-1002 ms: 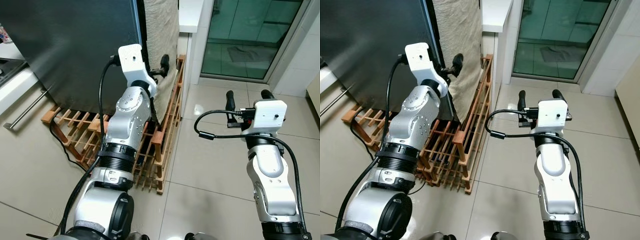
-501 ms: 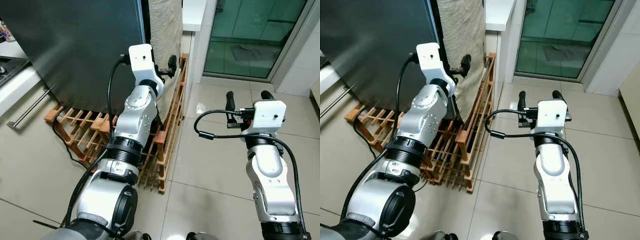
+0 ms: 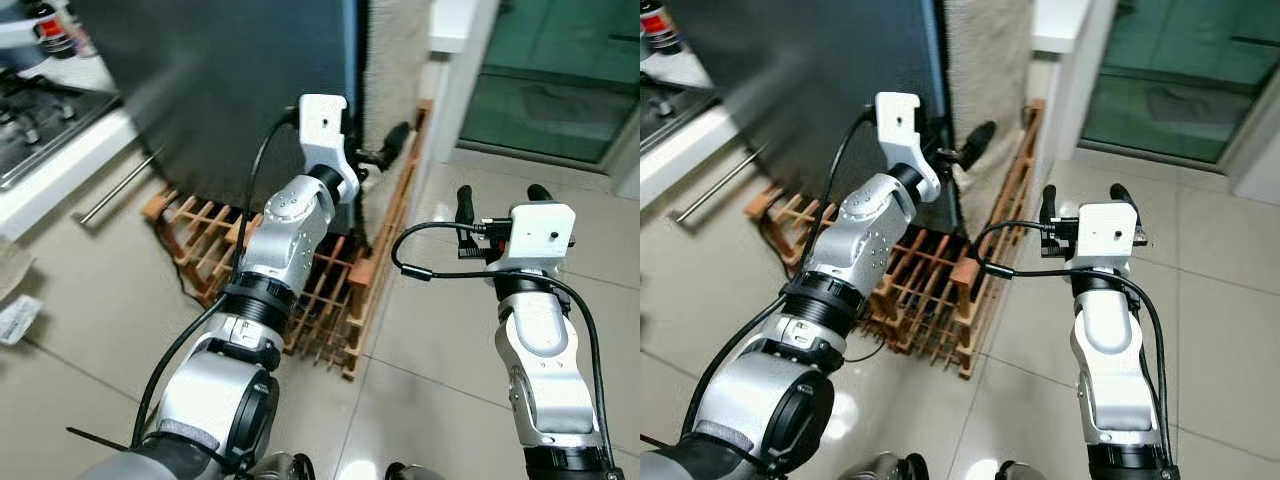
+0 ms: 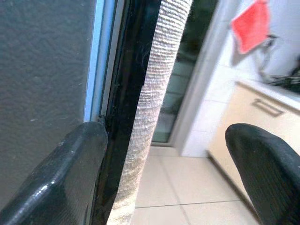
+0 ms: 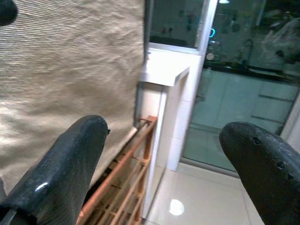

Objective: Restocking fridge

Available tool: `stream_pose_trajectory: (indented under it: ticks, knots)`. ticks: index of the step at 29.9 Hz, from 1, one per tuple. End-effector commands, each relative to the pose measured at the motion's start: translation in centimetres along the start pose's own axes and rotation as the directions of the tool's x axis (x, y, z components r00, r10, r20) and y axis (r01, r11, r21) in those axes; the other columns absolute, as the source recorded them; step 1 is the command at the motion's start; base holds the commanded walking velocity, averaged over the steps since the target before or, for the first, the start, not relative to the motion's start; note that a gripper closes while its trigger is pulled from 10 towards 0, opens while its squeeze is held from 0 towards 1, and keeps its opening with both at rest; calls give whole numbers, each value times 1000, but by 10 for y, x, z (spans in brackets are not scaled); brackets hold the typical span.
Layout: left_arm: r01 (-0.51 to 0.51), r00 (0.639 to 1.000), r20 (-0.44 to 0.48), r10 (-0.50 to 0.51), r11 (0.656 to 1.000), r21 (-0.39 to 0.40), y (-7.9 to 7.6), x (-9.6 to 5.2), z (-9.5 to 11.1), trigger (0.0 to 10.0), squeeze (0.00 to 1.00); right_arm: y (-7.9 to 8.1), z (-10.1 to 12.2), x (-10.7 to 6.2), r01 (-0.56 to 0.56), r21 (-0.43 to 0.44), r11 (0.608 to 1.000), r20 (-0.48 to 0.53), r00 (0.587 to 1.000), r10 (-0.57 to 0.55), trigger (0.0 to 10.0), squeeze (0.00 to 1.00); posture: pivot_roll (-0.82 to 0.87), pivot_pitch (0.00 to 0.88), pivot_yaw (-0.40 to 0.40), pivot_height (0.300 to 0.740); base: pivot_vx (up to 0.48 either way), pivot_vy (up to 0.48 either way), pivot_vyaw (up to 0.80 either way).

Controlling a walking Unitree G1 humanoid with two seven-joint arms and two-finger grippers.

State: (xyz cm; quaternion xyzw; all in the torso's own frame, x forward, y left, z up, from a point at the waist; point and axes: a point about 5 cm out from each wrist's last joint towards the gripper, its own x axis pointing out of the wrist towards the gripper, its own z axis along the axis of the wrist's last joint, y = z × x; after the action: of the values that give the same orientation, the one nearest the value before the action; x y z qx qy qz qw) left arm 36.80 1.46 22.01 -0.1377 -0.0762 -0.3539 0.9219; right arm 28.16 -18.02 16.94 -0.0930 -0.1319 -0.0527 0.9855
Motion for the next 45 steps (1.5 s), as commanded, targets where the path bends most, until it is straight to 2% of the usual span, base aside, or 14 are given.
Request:
stream_pose_trajectory:
  ticks: [1, 5, 12, 15, 18, 19, 20, 22, 24, 28, 32, 38, 39, 45]
  knots:
    - [191, 981, -21, -194, 977, -91, -51, 10, -20, 10000, 0, -3, 4, 1, 23, 4, 1000, 10, 1000, -23, 10000, 31, -206, 112, 92, 740, 0, 0, 0]
    - [282, 957, -38, -288, 953, -114, -65, 1, -32, 10000, 0, -4, 9, 4, 24, 3, 1000, 24, 999, -24, 10000, 31, -208, 109, 88, 740, 0, 0, 0]
    - [255, 965, -25, -263, 952, -168, -63, 2, -30, 10000, 0, -5, 7, 6, 18, -5, 1000, 20, 1000, -18, 10000, 35, -207, 101, 82, 740, 0, 0, 0]
    - [138, 989, -26, -144, 977, -161, -43, -5, -27, 10000, 0, -6, 11, 7, 24, 4, 1000, 39, 999, -24, 10000, 39, -208, 96, 88, 740, 0, 0, 0]
    - [-110, 992, 51, 117, 987, -113, -2, -25, -8, 10000, 0, -10, 24, 5, 60, 12, 998, 111, 992, -61, 10000, 31, -198, 91, 87, 740, 0, 0, 0]
    - [-242, 964, 89, 250, 966, -86, 19, -40, 2, 10000, 0, -12, 32, 2, 70, -3, 998, 159, 985, -69, 10000, 39, -191, 90, 85, 740, 0, 0, 0]
    - [-242, 964, 89, 250, 966, -86, 19, -40, 2, 10000, 0, -12, 32, 2, 70, -3, 998, 159, 985, -69, 10000, 39, -191, 90, 85, 740, 0, 0, 0]
    - [-415, 899, 134, 417, 909, -38, 46, -64, 11, 10000, 0, -12, 35, -2, 73, -17, 997, 185, 980, -68, 10000, 51, -173, 82, 70, 740, 0, 0, 0]
    - [-502, 853, 162, 497, 865, -7, 59, -79, 15, 10000, 0, -11, 35, -6, 69, -29, 997, 195, 979, -62, 10000, 47, -167, 77, 64, 740, 0, 0, 0]
    - [-572, 810, 207, 549, 818, 67, 70, -100, 16, 10000, 0, -12, 32, -14, 76, -30, 997, 214, 975, -68, 10000, 55, -159, 68, 51, 740, 0, 0, 0]
    - [-631, 767, 211, 606, 771, 81, 72, -115, 17, 10000, 0, -18, 23, -19, 93, -41, 995, 188, 979, -84, 10000, 47, -158, 62, 41, 740, 0, 0, 0]
    - [-604, 792, 203, 575, 787, 125, 63, -99, 16, 10000, 0, -16, 16, -11, 80, -63, 995, 167, 984, -69, 10000, 39, -159, 52, 33, 740, 0, -400, 0]
    - [-590, 805, 173, 568, 796, 134, 63, -90, 12, 10000, 0, -14, 17, -6, 69, -66, 995, 173, 983, -57, 10000, 35, -165, 48, 36, 740, 0, -461, 0]
    - [-575, 818, 99, 566, 803, 156, 66, -79, 3, 10000, 0, -9, 19, 0, 50, -63, 997, 182, 983, -37, 10000, 35, -173, 47, 41, 740, 0, -229, 0]
